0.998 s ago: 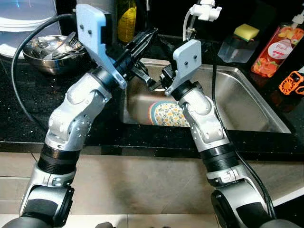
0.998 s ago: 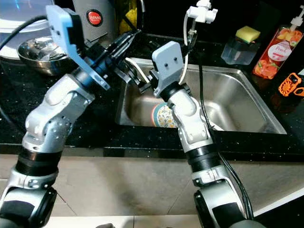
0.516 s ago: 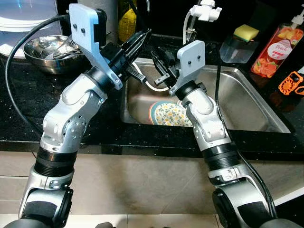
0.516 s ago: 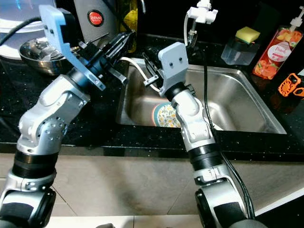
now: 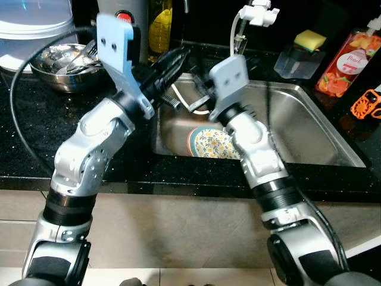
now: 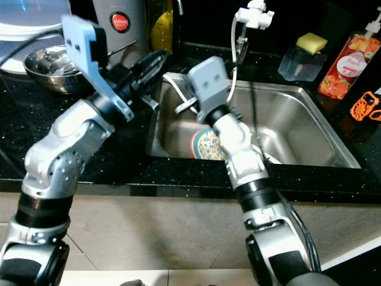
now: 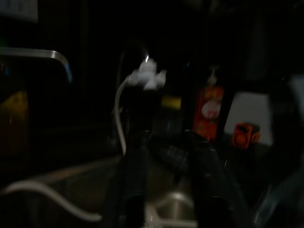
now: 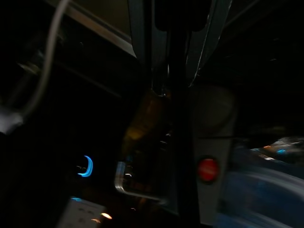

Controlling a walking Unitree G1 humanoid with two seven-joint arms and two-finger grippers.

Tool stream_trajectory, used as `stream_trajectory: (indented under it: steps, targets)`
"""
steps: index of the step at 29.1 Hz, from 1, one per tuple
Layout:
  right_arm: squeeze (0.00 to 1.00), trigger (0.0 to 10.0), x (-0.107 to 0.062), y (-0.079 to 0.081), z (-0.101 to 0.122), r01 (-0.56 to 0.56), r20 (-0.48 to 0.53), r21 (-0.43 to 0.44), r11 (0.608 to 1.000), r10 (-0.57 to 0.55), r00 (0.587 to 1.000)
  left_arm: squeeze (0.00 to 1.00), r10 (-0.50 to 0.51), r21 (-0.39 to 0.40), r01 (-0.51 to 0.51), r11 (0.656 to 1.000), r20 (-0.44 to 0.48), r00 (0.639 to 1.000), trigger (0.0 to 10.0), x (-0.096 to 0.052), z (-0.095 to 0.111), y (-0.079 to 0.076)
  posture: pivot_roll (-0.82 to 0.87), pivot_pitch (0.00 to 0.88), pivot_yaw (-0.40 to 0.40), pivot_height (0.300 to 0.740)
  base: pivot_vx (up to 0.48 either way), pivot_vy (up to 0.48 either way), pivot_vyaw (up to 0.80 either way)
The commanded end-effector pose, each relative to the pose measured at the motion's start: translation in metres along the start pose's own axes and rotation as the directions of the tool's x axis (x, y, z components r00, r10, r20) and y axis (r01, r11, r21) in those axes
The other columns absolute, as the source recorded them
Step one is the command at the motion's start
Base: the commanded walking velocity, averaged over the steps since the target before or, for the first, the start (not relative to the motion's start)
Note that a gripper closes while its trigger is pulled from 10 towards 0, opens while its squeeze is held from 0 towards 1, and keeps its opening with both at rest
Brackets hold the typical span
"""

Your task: Kitchen organization

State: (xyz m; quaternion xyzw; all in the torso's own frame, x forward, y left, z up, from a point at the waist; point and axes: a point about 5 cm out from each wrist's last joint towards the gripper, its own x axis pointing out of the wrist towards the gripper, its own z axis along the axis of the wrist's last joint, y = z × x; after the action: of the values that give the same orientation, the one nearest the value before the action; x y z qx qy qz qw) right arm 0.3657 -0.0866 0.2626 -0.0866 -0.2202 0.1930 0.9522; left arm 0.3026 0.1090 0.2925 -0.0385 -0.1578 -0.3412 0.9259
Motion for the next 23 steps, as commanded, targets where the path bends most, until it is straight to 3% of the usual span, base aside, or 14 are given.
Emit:
stream_trajectory:
  steps: [1, 2, 6, 8, 12, 14, 15, 16, 17, 18, 19, 20, 21, 23]
  targets:
    - [0.00, 10.0, -0.001, -0.009, -0.008, 0.054, -0.054, 0.060, 0.997, -0.051, 0.997, 1.00, 0.026, 0.018, -0.025, 1.000, -0.045, 0.999, 10.0, -0.002, -0.004, 0.003, 0.23, 0.013, -0.122, 0.740, 0.000, 0.000, 0.00]
    - [0.00, 10.0, 0.000, -0.013, -0.010, 0.079, -0.074, 0.085, 0.993, -0.073, 0.995, 0.00, 0.042, 0.015, -0.041, 0.999, -0.047, 0.998, 10.0, -0.004, -0.004, 0.006, 0.23, 0.013, -0.122, 0.740, 0.000, 0.000, 0.00]
    - [0.00, 10.0, -0.001, -0.026, -0.024, 0.166, -0.182, 0.097, 0.981, -0.146, 0.972, 0.00, 0.104, 0.021, -0.103, 0.994, -0.045, 0.994, 10.0, -0.011, -0.003, 0.017, 0.23, 0.013, -0.122, 0.740, 0.000, 0.000, 0.00]
    - [0.00, 10.0, -0.005, -0.034, -0.043, 0.181, -0.315, 0.016, 0.983, -0.167, 0.934, 0.00, 0.160, 0.055, -0.158, 0.986, -0.035, 0.986, 10.0, -0.017, 0.000, 0.028, 0.23, 0.013, -0.122, 0.740, 0.000, 0.000, 0.00]
    - [0.00, 10.0, -0.009, -0.035, -0.057, 0.150, -0.391, -0.030, 0.988, -0.150, 0.908, 0.00, 0.219, 0.104, -0.214, 0.971, -0.042, 0.975, 10.0, -0.022, 0.002, 0.038, 0.23, 0.013, -0.122, 0.740, 0.000, 0.000, 0.00]
    - [0.00, 10.0, -0.015, -0.036, -0.069, 0.109, -0.454, -0.084, 0.991, -0.135, 0.881, 0.00, 0.308, 0.188, -0.294, 0.937, -0.048, 0.950, 10.0, -0.028, 0.006, 0.054, 0.25, 0.018, -0.127, 0.740, 0.000, 0.000, 0.00]
    - [0.00, 10.0, -0.022, -0.042, -0.081, 0.104, -0.511, -0.106, 0.989, -0.144, 0.847, 0.00, 0.435, 0.301, -0.397, 0.867, -0.068, 0.898, 10.0, -0.038, 0.012, 0.079, 0.25, 0.019, -0.135, 0.740, 0.000, 0.000, 0.00]
    - [0.00, 10.0, -0.022, -0.042, -0.081, 0.104, -0.511, -0.106, 0.989, -0.144, 0.847, 0.00, 0.435, 0.301, -0.397, 0.867, -0.068, 0.898, 10.0, -0.038, 0.012, 0.079, 0.25, 0.019, -0.135, 0.740, 0.000, 0.000, 0.00]
    - [0.43, 10.0, -0.028, -0.048, -0.088, 0.117, -0.548, -0.110, 0.987, -0.159, 0.821, 0.00, 0.541, 0.372, -0.479, 0.795, -0.077, 0.838, 10.0, -0.050, 0.018, 0.101, 0.25, 0.019, -0.135, 0.740, 0.000, 0.000, 0.00]
    - [0.43, 10.0, -0.028, -0.048, -0.088, 0.117, -0.548, -0.110, 0.987, -0.159, 0.821, 0.00, 0.541, 0.372, -0.479, 0.795, -0.077, 0.838, 10.0, -0.050, 0.018, 0.101, 0.25, 0.019, -0.135, 0.740, 0.000, 0.000, 0.00]
    - [1.00, 10.0, -0.032, -0.053, -0.092, 0.143, -0.564, -0.086, 0.986, -0.166, 0.809, 0.00, 0.619, 0.453, -0.522, 0.723, -0.089, 0.780, 10.0, -0.063, 0.024, 0.120, 0.25, 0.019, -0.135, 0.740, 0.000, 0.000, 0.00]
    - [1.00, 10.0, -0.032, -0.053, -0.092, 0.143, -0.564, -0.086, 0.986, -0.166, 0.809, 0.00, 0.619, 0.453, -0.522, 0.723, -0.089, 0.780, 10.0, -0.063, 0.024, 0.120, 0.25, 0.019, -0.135, 0.740, 0.000, 0.000, 0.00]
    - [1.00, 10.0, -0.033, -0.057, -0.092, 0.170, -0.566, -0.052, 0.984, -0.169, 0.806, 0.00, 0.666, 0.526, -0.525, 0.669, -0.113, 0.737, 10.0, -0.074, 0.026, 0.133, 0.26, 0.016, -0.137, 0.740, 0.000, 0.000, 0.00]
    - [1.00, 10.0, -0.033, -0.059, -0.092, 0.199, -0.571, -0.017, 0.980, -0.173, 0.802, 0.00, 0.694, 0.600, -0.501, 0.624, -0.130, 0.708, 10.0, -0.083, 0.027, 0.142, 0.26, 0.015, -0.135, 0.740, 0.000, 0.000, 0.00]
